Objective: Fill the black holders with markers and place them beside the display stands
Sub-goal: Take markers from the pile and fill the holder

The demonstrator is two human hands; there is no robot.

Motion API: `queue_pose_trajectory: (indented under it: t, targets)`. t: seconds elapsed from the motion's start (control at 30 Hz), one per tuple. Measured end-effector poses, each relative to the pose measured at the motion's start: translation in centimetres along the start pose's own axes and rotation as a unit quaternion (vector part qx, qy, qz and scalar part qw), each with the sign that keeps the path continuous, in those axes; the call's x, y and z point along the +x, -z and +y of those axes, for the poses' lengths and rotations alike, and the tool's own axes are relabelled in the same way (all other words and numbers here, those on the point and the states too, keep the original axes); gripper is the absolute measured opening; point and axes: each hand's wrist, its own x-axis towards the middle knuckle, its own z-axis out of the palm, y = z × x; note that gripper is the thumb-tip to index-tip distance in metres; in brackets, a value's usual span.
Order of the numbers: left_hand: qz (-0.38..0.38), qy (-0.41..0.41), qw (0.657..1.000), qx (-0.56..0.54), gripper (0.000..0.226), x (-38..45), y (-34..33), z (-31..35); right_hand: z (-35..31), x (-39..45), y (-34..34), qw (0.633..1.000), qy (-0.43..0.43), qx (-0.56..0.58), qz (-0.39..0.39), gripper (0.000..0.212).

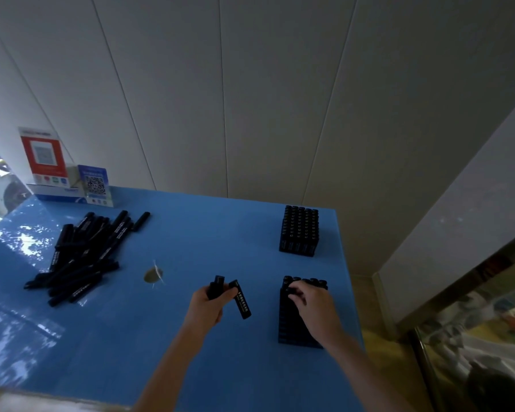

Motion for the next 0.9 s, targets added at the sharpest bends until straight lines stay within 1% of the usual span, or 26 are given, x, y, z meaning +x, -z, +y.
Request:
queue_pose_trajectory:
  t: [0.07, 0.23, 0.4, 0.5, 0.57, 0.63, 0.7, 0.77, 0.8, 0.9]
  targets:
    - [-0.002, 0.000, 1.000, -0.003, 0.011, 0.0, -0.1, 0.1, 0.0, -0.2, 0.1, 1.000, -0.002, -0.027, -0.008, 0.019]
    - [-0.005, 0.002, 1.000, 0.000, 0.010, -0.2, -0.4, 0.4, -0.1, -0.2, 0.2, 0.996, -0.001, -0.084, -0.005, 0.007]
    - [-0.011, 0.001, 1.000, 0.006, 0.011, -0.7, -0.8, 0.6, -0.3, -0.3, 0.8, 0.997, 0.008, -0.077, 0.003, 0.004]
    - [-0.021, -0.002, 1.000, 0.002, 0.010, -1.0, -1.4, 0.9, -0.8, -0.4, 1.4, 1.000, -0.010, -0.009, 0.015, 0.009]
    - [-0.030, -0.006, 0.999, 0.008, 0.011, -1.2, -2.0, 1.1, -1.6, -0.5, 1.8, 0.997, -0.029, 0.066, 0.010, 0.016]
    - [-0.039, -0.013, 0.999, 0.019, 0.011, -1.2, -2.7, 1.2, -2.5, -0.5, 2.3, 0.985, -0.051, 0.165, -0.021, 0.023]
    - [-0.050, -0.016, 0.998, 0.027, 0.012, -1.1, -3.6, 1.3, -3.3, -0.4, 2.9, 0.968, -0.056, 0.234, -0.068, 0.032]
    - [-0.063, -0.015, 0.997, 0.028, 0.012, -0.9, -4.5, 1.4, -3.7, -0.4, 3.2, 0.960, -0.052, 0.256, -0.100, 0.038]
    - [-0.070, -0.013, 0.997, 0.026, 0.013, -0.9, -4.9, 1.4, -3.8, -0.5, 3.2, 0.959, -0.054, 0.260, -0.103, 0.039]
    - [-0.090, -0.011, 0.995, 0.031, 0.015, -0.8, -5.9, 1.4, -3.8, -0.8, 3.4, 0.958, -0.061, 0.268, -0.084, 0.033]
